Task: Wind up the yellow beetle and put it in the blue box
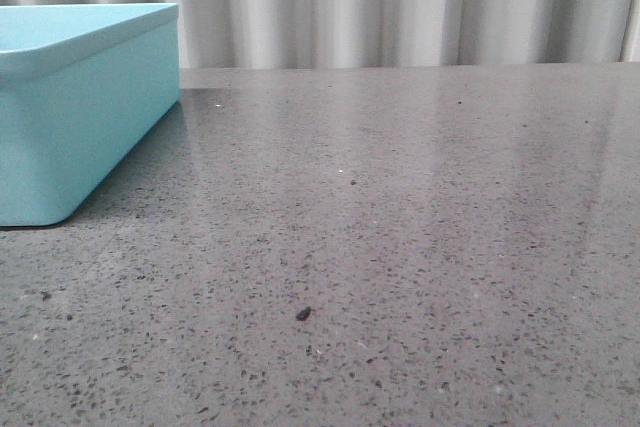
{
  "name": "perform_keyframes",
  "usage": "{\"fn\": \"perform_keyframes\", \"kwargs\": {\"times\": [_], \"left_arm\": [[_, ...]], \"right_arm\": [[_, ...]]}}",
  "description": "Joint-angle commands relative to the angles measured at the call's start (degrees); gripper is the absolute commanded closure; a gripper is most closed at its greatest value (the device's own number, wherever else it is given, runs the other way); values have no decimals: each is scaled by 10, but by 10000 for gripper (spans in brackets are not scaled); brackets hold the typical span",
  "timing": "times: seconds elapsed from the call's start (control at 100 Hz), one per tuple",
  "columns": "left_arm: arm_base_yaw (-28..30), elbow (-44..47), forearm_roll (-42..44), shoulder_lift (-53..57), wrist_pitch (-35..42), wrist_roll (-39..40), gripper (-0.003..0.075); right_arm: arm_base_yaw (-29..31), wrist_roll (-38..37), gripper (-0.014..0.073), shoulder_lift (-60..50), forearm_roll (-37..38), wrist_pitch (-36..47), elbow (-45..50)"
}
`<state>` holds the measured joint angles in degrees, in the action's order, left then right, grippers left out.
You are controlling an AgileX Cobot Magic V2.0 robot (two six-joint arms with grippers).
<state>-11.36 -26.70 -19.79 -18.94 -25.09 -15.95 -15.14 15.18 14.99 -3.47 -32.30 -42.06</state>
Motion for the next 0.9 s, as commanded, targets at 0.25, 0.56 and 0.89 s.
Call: {"fn": "perform_keyframes", "kwargs": {"times": [0.25,0.56,0.89], "left_arm": [[-5,110,-16,90,143,-1,741],[-5,121,-16,90,154,-1,741],[-5,121,-18,90,157,-1,741]], "right_arm": [[1,5,635,-90,6,24,112],[1,5,635,-118,6,46,151],[1,5,635,-118,-4,48,151]]}}
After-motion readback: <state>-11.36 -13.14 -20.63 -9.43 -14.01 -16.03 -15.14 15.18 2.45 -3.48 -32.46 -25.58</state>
